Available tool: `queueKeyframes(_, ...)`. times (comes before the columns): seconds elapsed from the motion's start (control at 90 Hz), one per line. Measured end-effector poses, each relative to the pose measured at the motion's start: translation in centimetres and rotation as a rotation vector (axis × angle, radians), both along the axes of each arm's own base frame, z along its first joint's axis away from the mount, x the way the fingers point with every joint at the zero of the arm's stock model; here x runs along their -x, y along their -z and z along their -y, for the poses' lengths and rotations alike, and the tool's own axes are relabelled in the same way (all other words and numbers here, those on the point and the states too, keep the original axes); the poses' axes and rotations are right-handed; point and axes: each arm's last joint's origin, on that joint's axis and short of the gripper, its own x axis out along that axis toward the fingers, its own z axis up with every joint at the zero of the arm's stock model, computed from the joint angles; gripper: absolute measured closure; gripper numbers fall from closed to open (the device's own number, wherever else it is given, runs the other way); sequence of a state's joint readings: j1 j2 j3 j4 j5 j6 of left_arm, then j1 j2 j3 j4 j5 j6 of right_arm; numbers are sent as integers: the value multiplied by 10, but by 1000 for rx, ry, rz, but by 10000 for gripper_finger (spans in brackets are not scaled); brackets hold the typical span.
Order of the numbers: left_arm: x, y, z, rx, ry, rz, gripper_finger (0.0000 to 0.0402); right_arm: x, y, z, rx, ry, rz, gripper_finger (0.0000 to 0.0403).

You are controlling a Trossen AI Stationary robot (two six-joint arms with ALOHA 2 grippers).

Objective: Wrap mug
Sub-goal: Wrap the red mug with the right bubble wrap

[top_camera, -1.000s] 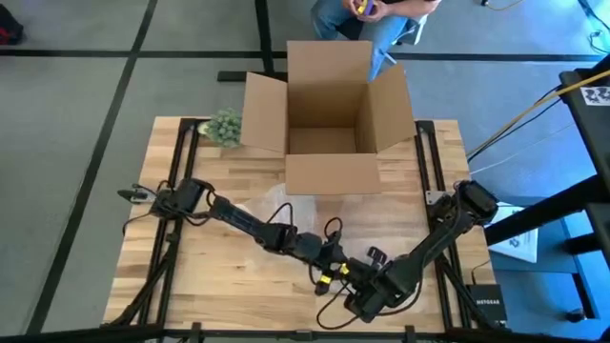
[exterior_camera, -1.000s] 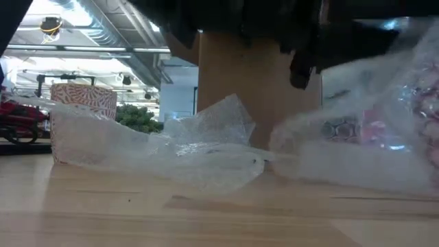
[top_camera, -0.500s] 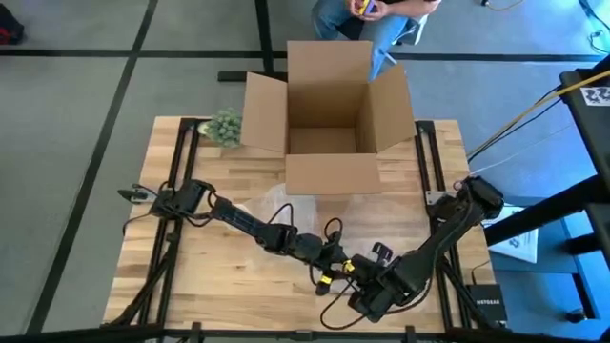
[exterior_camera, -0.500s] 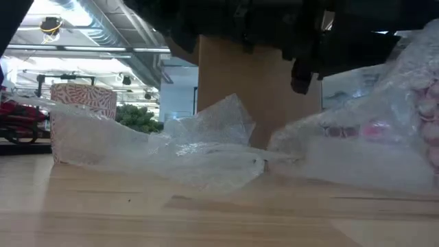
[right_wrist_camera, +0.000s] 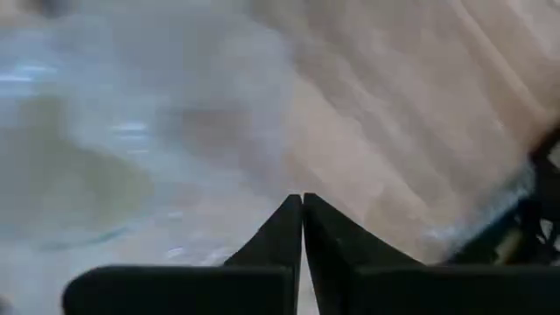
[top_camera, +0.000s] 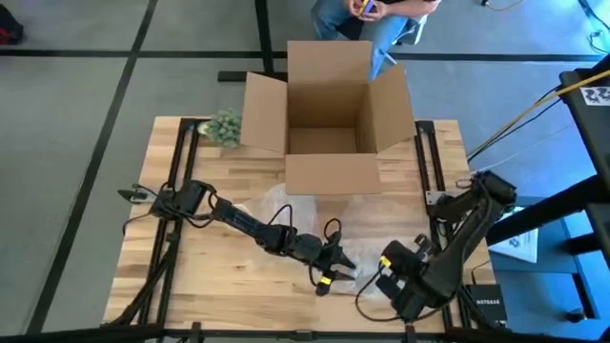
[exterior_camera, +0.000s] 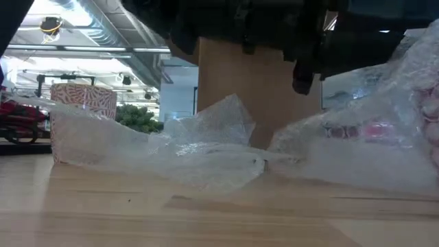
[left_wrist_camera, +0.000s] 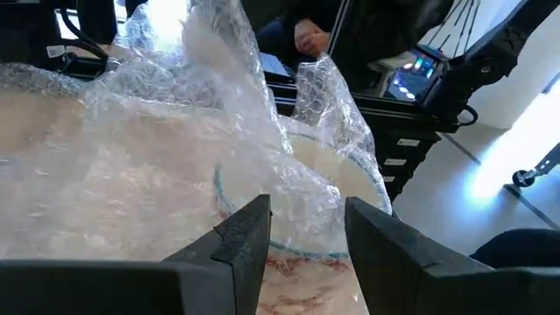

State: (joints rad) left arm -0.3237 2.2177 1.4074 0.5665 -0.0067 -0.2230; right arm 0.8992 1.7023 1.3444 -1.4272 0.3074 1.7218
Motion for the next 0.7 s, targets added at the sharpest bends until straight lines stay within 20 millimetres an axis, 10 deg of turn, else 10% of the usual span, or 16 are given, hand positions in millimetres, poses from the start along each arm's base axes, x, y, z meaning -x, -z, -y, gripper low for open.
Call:
queueKeyframes(0.344, 0, 0, 0, 2, 1, 1, 267, -30, -17, -24, -108, -237, 315, 402)
queueKeyframes(0.7, 0, 0, 0, 4, 2, -1, 267, -69, 36, -18, -263, -266, 187, 402)
